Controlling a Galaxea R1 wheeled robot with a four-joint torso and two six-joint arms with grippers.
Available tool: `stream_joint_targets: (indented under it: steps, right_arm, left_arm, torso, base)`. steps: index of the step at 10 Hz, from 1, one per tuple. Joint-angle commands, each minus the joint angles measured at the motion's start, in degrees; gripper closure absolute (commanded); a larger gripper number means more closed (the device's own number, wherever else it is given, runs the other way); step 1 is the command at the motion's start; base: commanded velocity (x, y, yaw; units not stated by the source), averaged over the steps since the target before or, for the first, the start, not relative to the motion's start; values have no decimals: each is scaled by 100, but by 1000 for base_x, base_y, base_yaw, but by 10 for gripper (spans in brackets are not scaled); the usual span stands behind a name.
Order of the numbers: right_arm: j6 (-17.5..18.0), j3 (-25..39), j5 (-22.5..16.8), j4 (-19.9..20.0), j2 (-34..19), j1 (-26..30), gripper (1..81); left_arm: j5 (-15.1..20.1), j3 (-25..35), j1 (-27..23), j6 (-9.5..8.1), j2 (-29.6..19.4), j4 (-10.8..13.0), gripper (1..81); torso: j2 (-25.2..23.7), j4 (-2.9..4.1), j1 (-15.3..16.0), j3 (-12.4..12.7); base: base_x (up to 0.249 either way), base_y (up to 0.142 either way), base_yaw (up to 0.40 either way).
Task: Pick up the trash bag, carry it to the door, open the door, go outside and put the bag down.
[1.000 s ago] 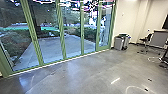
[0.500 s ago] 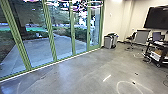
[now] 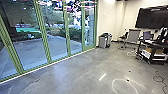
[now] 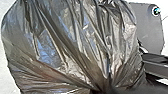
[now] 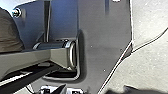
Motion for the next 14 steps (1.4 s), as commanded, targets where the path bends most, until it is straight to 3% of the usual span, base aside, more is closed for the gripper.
stream_joint_targets:
  steps: [1, 8, 14]
  right_arm:
    - [-20, -11, -378, -17, 31, 227, 10]
    - [-20, -11, -378, -17, 22, 253, 10]
    - [-20, -11, -378, -8, 31, 253, 10]
  left_arm:
    - [443, -14, -314, 31, -73, -32, 811]
    - [399, -14, -305, 31, -21, 39, 811]
    - [381, -14, -305, 31, -30, 30, 811]
  torso:
    - [0, 0, 0, 0]
    - [0, 0, 0, 0]
    - [-4, 0, -13, 2]
  base:
    - [0, 0, 0]
    - [0, 0, 0]
    - [80, 0, 0]
